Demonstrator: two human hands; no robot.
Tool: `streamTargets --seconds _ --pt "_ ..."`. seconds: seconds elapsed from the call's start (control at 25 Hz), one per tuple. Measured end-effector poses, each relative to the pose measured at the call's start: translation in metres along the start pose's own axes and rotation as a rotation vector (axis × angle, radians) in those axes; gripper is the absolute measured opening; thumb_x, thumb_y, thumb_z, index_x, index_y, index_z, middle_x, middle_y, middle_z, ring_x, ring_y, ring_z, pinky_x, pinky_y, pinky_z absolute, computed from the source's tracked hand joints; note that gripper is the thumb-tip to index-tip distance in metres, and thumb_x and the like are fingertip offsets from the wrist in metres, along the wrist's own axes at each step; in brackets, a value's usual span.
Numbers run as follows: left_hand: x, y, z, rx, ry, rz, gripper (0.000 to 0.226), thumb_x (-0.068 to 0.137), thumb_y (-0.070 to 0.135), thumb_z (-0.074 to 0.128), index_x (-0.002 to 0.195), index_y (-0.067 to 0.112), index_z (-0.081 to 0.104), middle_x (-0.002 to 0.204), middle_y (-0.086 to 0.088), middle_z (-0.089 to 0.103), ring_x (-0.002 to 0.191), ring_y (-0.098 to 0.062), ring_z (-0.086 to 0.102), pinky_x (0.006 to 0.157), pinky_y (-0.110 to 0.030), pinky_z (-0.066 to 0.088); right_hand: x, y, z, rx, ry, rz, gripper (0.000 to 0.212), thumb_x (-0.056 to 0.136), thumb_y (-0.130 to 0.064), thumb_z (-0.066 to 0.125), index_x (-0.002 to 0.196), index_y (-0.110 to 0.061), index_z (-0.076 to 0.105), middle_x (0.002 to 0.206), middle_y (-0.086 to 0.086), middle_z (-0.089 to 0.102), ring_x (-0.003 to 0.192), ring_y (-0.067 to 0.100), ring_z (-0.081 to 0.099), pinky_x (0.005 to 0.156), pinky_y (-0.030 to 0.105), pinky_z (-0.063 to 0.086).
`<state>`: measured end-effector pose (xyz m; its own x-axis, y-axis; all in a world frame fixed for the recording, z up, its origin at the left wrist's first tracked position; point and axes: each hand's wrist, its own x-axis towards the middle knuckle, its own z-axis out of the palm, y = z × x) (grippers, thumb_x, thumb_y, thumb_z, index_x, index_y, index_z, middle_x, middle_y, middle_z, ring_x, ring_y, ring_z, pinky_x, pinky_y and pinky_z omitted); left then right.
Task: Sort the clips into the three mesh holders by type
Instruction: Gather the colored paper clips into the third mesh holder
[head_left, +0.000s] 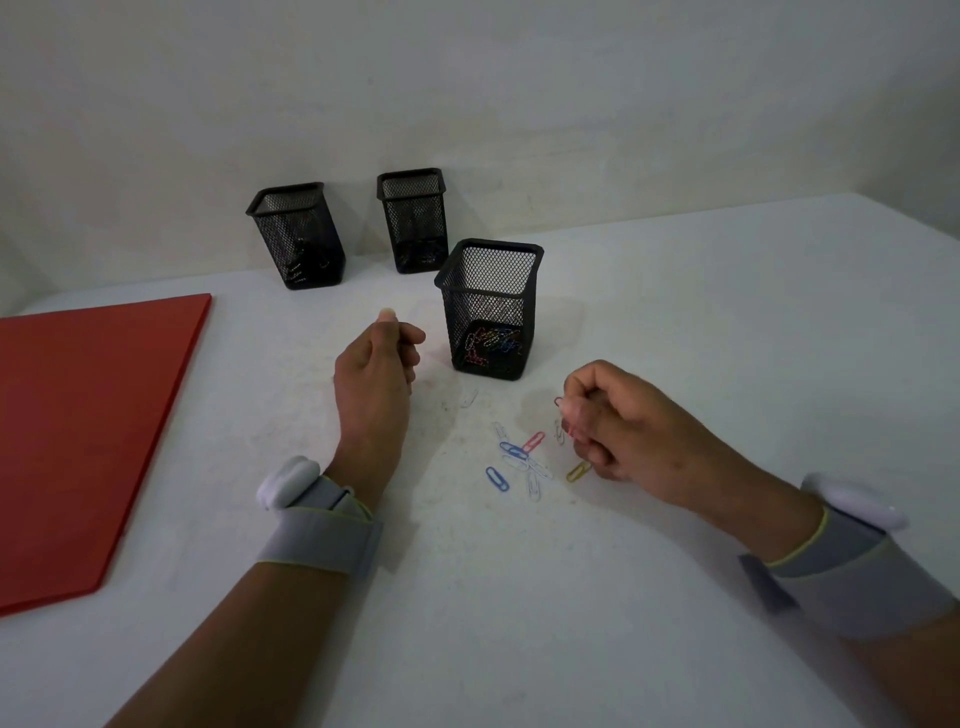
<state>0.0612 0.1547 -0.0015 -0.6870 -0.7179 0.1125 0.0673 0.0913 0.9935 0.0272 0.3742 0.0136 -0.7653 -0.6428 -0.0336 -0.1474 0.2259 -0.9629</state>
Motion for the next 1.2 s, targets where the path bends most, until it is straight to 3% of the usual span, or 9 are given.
streamTargets --seconds 0.16,0.4,0.52,0.64,0.72,0.84,0.92,1.0,1.2 --pt "0.000 0.000 0.000 -0.020 -0.007 0.003 0.042 0.101 0.037 0.040 0.073 0.018 0.066 0.063 0.005 0.053 0.057 -0.008 0.044 0.055 -0.024 0.037 0.002 -0.010 -0.005 0.549 -0.057 0.160 0.014 0.097 -0.004 0.045 0.099 -0.007 0.058 0.065 0.003 0.049 0.052 0.012 0.047 0.040 0.019 0.034" --pt "0.000 -0.002 -0.001 -0.024 -0.015 0.009 0.043 0.100 0.037 0.040 0.073 0.017 0.066 0.063 0.004 0.053 0.058 -0.008 0.044 0.055 -0.024 0.037 0.007 -0.017 -0.003 1.052 -0.103 0.339 0.013 0.085 -0.004 0.043 0.087 -0.008 0.056 0.067 0.004 0.048 0.052 0.012 0.047 0.039 0.017 0.036" --pt "0.001 -0.003 -0.002 -0.026 -0.021 0.018 0.043 0.100 0.038 0.040 0.073 0.017 0.066 0.064 0.004 0.053 0.059 -0.009 0.045 0.056 -0.025 0.037 0.010 -0.021 -0.001 1.117 -0.102 0.372 0.017 0.088 -0.012 0.038 0.080 -0.009 0.053 0.066 0.005 0.047 0.051 0.013 0.045 0.036 0.018 0.033" --pt "0.001 -0.003 -0.001 -0.022 -0.024 0.018 0.043 0.100 0.039 0.040 0.073 0.017 0.067 0.064 0.004 0.053 0.061 -0.010 0.045 0.057 -0.026 0.038 0.013 -0.023 -0.001 0.822 -0.093 0.349 0.029 0.094 -0.025 0.041 0.069 -0.013 0.050 0.061 0.003 0.043 0.046 0.012 0.038 0.036 0.021 0.022" --pt "0.001 -0.003 -0.001 -0.012 -0.023 0.016 0.044 0.100 0.039 0.040 0.073 0.017 0.067 0.065 0.003 0.054 0.062 -0.011 0.045 0.058 -0.026 0.038 0.013 -0.023 0.003 0.300 -0.028 0.260 0.036 0.097 -0.029 0.045 0.064 -0.015 0.051 0.056 -0.002 0.038 0.042 0.009 0.029 0.040 0.023 0.016" --pt "0.002 -0.003 -0.002 0.011 -0.028 0.029 0.044 0.100 0.039 0.039 0.073 0.018 0.067 0.065 0.003 0.054 0.063 -0.011 0.046 0.059 -0.026 0.039 0.005 -0.016 0.012 -0.562 0.030 0.007 0.030 0.089 -0.048 0.057 0.076 -0.022 0.061 0.047 -0.010 0.040 0.042 0.007 0.035 0.045 0.019 0.026" --pt "0.002 -0.004 -0.002 0.024 -0.029 0.035 0.044 0.100 0.040 0.039 0.073 0.019 0.067 0.066 0.003 0.055 0.063 -0.011 0.046 0.060 -0.027 0.039 0.000 -0.016 0.019 -0.728 -0.028 -0.050 0.024 0.082 -0.055 0.064 0.089 -0.032 0.061 0.053 -0.015 0.042 0.049 0.001 0.044 0.048 0.015 0.030" --pt "0.003 -0.005 -0.002 0.029 -0.030 0.045 0.044 0.100 0.040 0.039 0.073 0.019 0.067 0.066 0.003 0.055 0.063 -0.011 0.047 0.060 -0.027 0.039 -0.001 -0.017 0.024 -0.752 -0.066 -0.064 0.018 0.082 -0.050 0.068 0.090 -0.035 0.060 0.059 -0.020 0.042 0.059 -0.010 0.048 0.051 0.012 0.034" --pt "0.004 -0.007 -0.003 0.019 -0.035 0.051 0.044 0.100 0.040 0.040 0.072 0.019 0.067 0.064 0.005 0.054 0.062 -0.011 0.046 0.060 -0.028 0.039 0.003 -0.010 0.032 -0.897 -0.108 -0.109 0.020 0.096 -0.040 0.051 0.085 -0.024 0.052 0.076 -0.011 0.054 0.066 0.004 0.049 0.055 0.015 0.031"
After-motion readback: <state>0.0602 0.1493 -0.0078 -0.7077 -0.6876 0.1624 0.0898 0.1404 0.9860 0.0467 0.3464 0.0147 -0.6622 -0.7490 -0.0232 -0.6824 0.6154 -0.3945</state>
